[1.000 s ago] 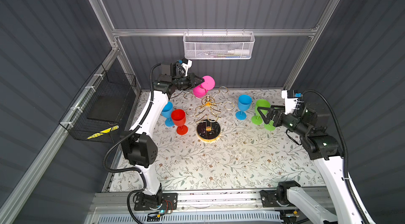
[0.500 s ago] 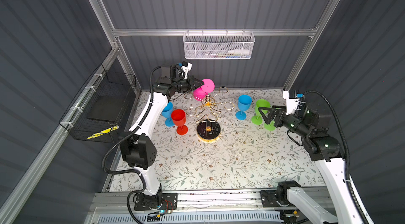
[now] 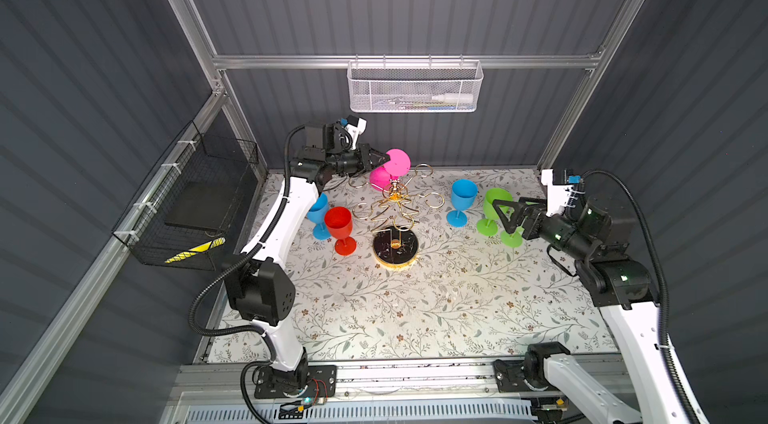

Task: Take the wine glass off the wine glass rack
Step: 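Lift the pink glass off the rack hook with the left gripper, then hold the pink glass up with the left gripper while the right gripper reaches to it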

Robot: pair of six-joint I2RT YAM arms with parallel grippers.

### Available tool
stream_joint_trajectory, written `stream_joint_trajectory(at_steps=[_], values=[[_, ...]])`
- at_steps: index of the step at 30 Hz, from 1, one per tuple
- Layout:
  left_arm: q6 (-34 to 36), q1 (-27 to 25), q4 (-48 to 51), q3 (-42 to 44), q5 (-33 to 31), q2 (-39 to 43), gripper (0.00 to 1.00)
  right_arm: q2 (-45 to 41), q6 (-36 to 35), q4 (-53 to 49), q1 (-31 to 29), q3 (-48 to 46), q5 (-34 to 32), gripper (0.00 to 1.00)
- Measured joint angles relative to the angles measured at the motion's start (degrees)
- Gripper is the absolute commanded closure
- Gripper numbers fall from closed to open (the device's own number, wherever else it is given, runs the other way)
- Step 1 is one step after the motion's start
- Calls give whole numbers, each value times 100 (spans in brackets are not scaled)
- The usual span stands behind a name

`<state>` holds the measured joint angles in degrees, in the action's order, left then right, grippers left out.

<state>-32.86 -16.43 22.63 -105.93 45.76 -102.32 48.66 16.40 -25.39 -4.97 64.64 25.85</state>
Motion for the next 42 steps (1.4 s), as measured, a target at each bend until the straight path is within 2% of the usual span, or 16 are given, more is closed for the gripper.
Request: stream_joint_trajectory(at_steps=[11, 23, 31, 42], values=[[-308, -221, -433, -17, 157, -101, 100, 0, 4, 0, 0, 31, -37, 1], [-826, -225, -1110, -382, 341, -348, 100, 20, -142, 52, 0, 188, -61, 1], [-1233, -223, -1799, -728, 516, -341, 100, 227, -409, 660, 0, 260, -9, 1], [-2369, -212, -3027, -713, 876, -136, 100, 358, -839, 1725, -35, 258, 468, 1]])
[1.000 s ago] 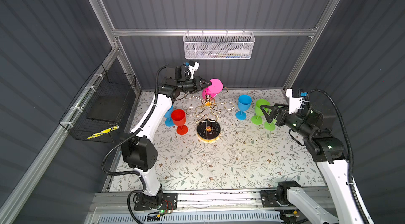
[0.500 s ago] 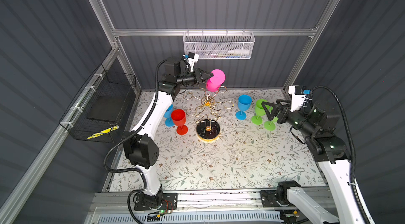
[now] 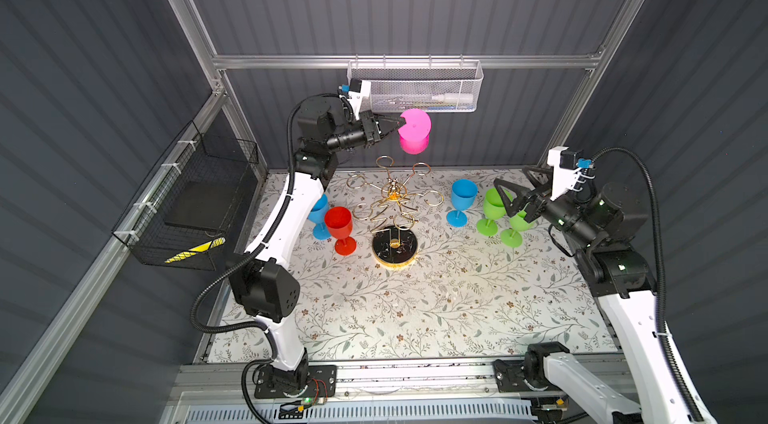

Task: Take the wine glass off the wine glass rack
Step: 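Hold the pink glass up with the left gripper while the right gripper reaches to it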

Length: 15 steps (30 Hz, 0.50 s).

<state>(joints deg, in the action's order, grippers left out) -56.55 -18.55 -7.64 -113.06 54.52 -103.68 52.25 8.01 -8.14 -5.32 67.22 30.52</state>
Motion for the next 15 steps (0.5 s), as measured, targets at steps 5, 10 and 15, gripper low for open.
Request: stream_joint_trajectory(at_steps=[5, 10, 15], values=[[-330, 15, -337, 63, 214, 341, 100, 229, -267, 369, -280, 52, 155, 1], [-616, 15, -640, 79, 470, 616, 100, 695, -907, 387, -920, 332, 114, 1], [-1084, 15, -1141, 328, 756, 763, 100, 1080, -1650, 378, -1499, 678, -72, 1]])
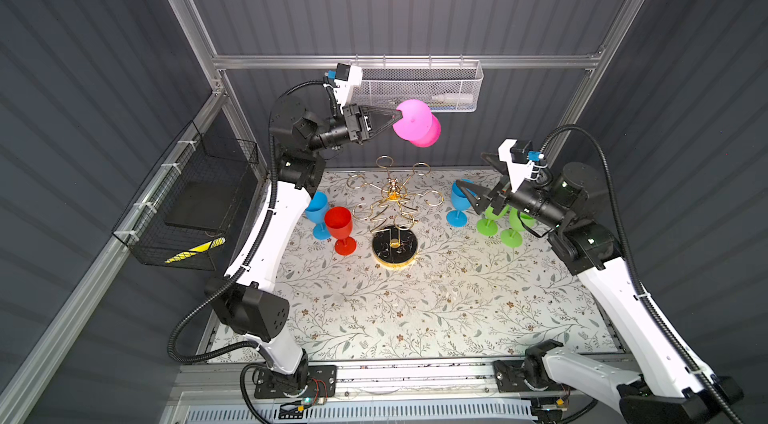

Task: Take the wine glass off the wine glass rack
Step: 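Hold the pink glass up with the left gripper while the right gripper reaches to it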

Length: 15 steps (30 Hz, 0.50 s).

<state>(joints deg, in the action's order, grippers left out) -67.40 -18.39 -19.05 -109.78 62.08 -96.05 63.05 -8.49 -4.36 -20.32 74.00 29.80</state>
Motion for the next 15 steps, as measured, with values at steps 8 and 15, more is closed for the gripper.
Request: stream_joint_trajectory(at_steps=[8, 15], values=[[-791, 0, -673, 511, 385, 72, 100, 573, -905, 59, -555, 557, -238, 1], [-1003, 0, -815, 678, 511, 328, 100, 1029, -1248, 179, -697, 831, -365, 1]])
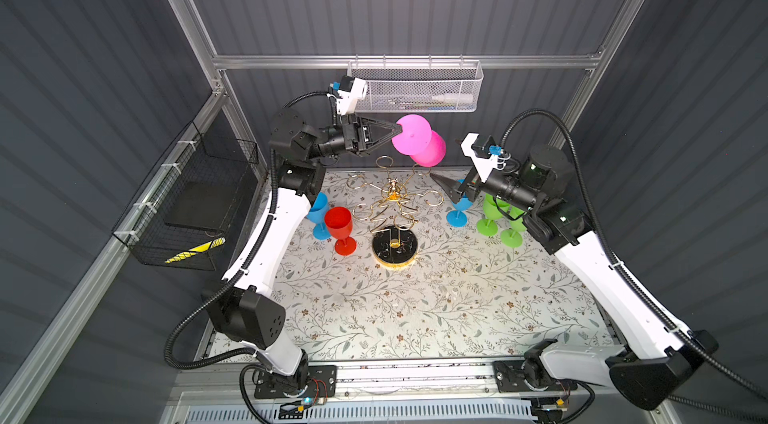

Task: Take the wine glass off the wine glass rack
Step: 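Hold the pink glass up with the left gripper while the right gripper reaches to it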

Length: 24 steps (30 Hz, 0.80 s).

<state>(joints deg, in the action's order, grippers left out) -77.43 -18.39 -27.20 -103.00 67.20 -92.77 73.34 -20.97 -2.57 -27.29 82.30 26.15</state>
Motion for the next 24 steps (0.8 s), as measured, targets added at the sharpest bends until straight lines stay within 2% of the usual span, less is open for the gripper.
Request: stream_joint_trajectory(at_steps=[15, 24], values=[[-691, 4, -820, 264, 103, 179, 100, 960, -251, 203, -264, 680, -378, 2], [-1010, 7, -1165, 332, 76, 177, 100, 966, -361, 212, -402, 678, -643, 17]])
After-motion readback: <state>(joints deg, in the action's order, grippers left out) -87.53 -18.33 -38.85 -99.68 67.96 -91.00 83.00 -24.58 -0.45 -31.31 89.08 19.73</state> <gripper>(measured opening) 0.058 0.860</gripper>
